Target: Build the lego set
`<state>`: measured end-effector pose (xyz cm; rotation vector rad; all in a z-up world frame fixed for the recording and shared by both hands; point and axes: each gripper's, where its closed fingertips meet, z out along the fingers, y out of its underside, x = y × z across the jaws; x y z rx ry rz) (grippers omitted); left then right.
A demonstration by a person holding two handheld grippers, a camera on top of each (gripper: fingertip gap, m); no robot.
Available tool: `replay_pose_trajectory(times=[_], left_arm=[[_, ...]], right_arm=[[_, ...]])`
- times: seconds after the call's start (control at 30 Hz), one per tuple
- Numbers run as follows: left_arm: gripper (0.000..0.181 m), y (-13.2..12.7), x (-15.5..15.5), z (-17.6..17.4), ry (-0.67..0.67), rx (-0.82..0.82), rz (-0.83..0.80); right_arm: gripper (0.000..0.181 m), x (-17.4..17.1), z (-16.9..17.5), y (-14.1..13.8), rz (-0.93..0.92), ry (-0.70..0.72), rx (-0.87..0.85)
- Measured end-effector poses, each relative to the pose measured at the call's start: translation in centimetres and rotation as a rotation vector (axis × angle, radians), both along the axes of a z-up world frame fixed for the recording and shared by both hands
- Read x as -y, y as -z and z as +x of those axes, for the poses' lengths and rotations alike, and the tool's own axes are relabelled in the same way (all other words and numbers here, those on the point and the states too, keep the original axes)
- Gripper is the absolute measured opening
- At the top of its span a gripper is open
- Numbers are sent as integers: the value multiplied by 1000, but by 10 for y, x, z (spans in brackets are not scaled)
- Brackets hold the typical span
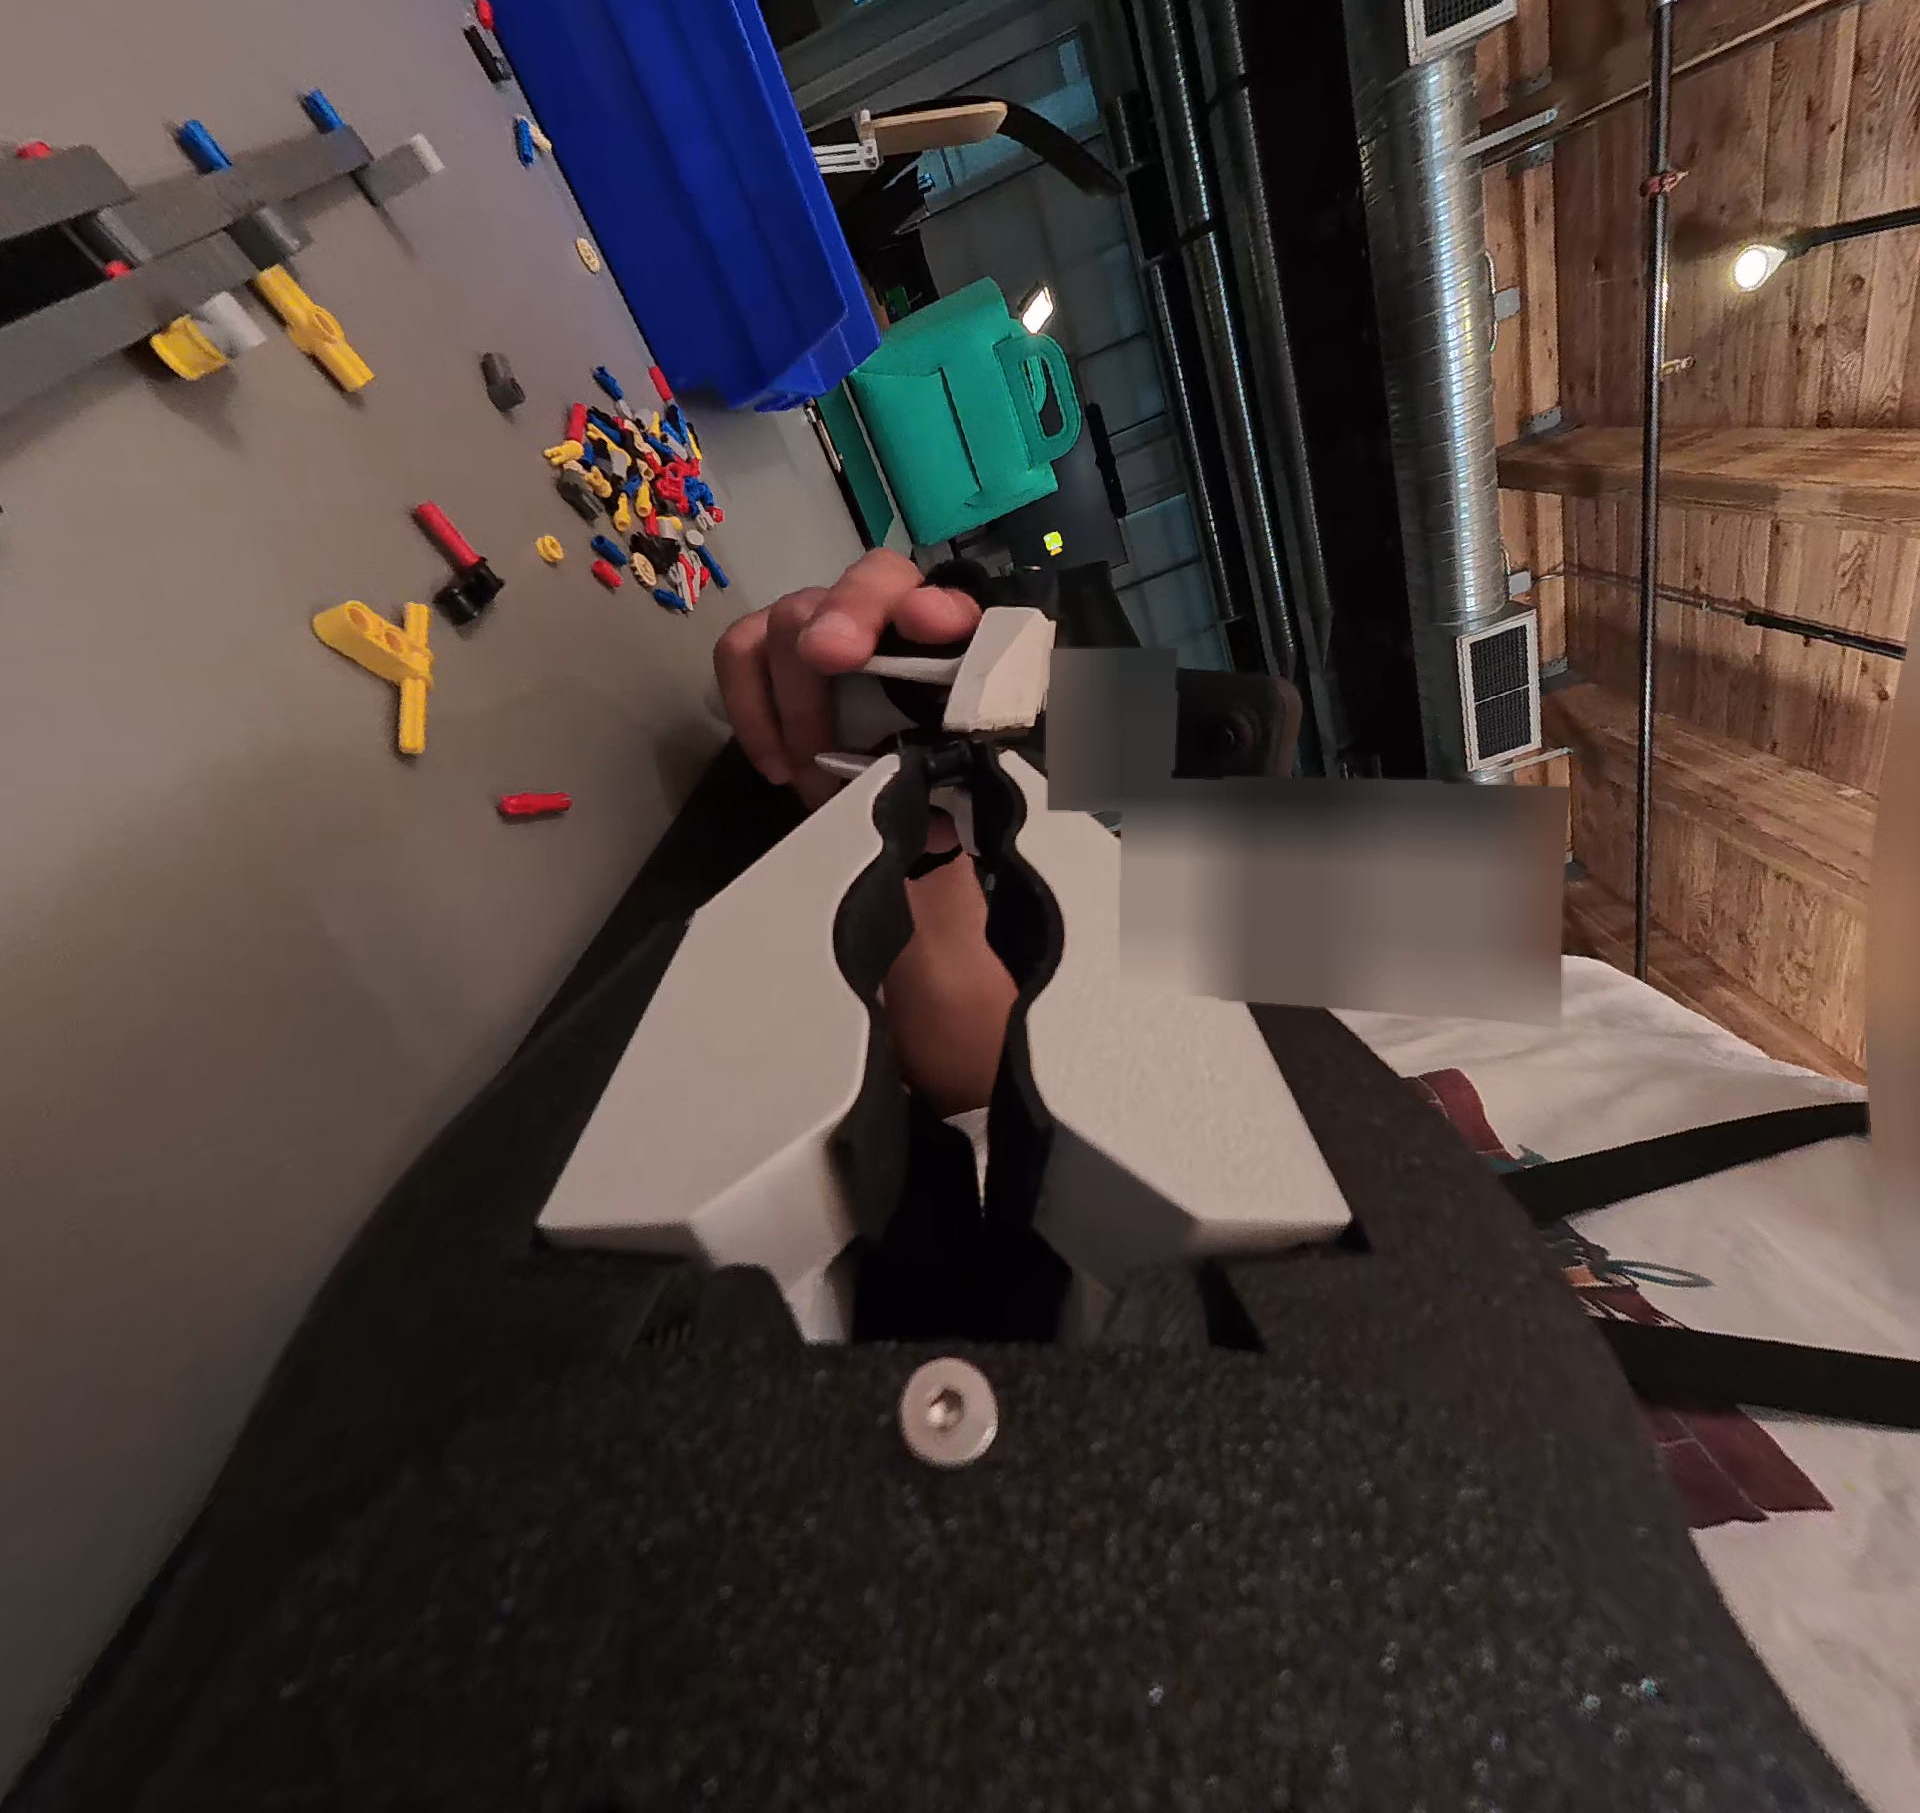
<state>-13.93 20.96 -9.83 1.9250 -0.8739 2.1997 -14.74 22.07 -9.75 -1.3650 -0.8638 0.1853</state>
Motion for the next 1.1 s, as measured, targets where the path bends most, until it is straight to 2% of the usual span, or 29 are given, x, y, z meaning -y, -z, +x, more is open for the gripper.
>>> replay_pose_trajectory(times=[0.13,0.2,0.27,0.3,0.33,0.4,0.47,0.5,0.6,0.67,0.73,0.87,1.1], left_arm=[[6,3,0,0,10,1,35],[6,5,-2,-1,19,6,90],[6,13,-15,0,-38,-28,262],[6,19,-25,0,-71,-53,402],[6,21,-34,0,-102,-62,545],[7,23,-42,-1,-110,-69,744],[6,25,-44,2,-104,-81,836],[6,29,-43,4,-87,-94,860],[6,48,-33,10,1,-134,922],[7,60,-26,14,64,-157,954],[6,63,-22,17,92,-153,953],[6,60,-19,20,125,-129,935],[7,73,-28,22,184,-132,1008]], right_arm=[[7,0,0,3,-3,4,19],[8,-1,2,7,-104,21,-19],[14,-5,19,14,-249,90,-70],[27,-1,25,23,-369,87,-72],[30,7,30,34,-504,71,-72],[20,17,47,53,-686,140,-59],[24,28,52,65,-754,196,-17],[23,29,54,70,-761,250,19],[22,31,50,94,-829,293,131],[21,27,48,105,-863,305,144],[15,22,45,103,-872,289,111],[8,21,47,106,-838,309,162],[6,15,46,116,-856,316,234]])
